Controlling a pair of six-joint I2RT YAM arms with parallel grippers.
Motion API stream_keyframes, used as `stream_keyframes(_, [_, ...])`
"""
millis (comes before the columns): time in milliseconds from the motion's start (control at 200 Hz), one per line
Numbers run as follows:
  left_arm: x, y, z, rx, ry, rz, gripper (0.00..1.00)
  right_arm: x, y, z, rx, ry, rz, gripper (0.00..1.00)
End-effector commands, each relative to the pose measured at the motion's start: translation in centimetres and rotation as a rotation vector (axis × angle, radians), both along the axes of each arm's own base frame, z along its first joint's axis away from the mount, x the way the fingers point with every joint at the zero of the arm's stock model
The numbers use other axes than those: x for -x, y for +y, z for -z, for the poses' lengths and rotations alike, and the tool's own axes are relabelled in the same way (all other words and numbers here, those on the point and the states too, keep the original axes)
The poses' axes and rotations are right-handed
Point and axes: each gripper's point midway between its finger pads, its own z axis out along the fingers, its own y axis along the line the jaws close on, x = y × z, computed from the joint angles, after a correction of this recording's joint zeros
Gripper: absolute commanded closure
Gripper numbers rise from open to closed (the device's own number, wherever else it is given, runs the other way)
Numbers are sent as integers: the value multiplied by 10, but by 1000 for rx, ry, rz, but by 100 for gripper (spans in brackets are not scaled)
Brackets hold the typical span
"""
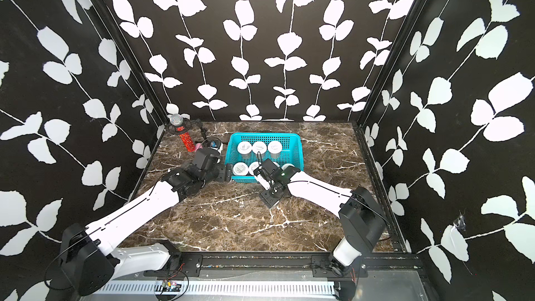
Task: Put the yogurt in the basket
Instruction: Pick up the yogurt from the center of the board.
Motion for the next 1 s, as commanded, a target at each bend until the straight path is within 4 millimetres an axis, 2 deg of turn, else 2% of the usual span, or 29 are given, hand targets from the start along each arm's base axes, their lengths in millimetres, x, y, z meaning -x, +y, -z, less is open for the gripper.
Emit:
stream_keyframes(0, [2, 6, -4, -1, -13, -7, 12, -1, 4, 1, 12, 5, -3, 32])
stream_keyframes(425, [3, 6, -3, 0, -10, -8, 12, -1, 2, 2, 4, -5, 10, 36])
stream_keyframes(445, [3, 6, -3, 0, -11, -7, 12, -2, 3, -10, -25, -27, 12, 36])
stream_keyframes(815, [2, 5, -2, -1, -10, -8, 12, -2, 1, -41, -127, -61, 27, 38])
stream_keyframes(995, [-1, 3, 1, 1, -6, -8, 11, -3, -3, -64, -203, -84, 35, 39])
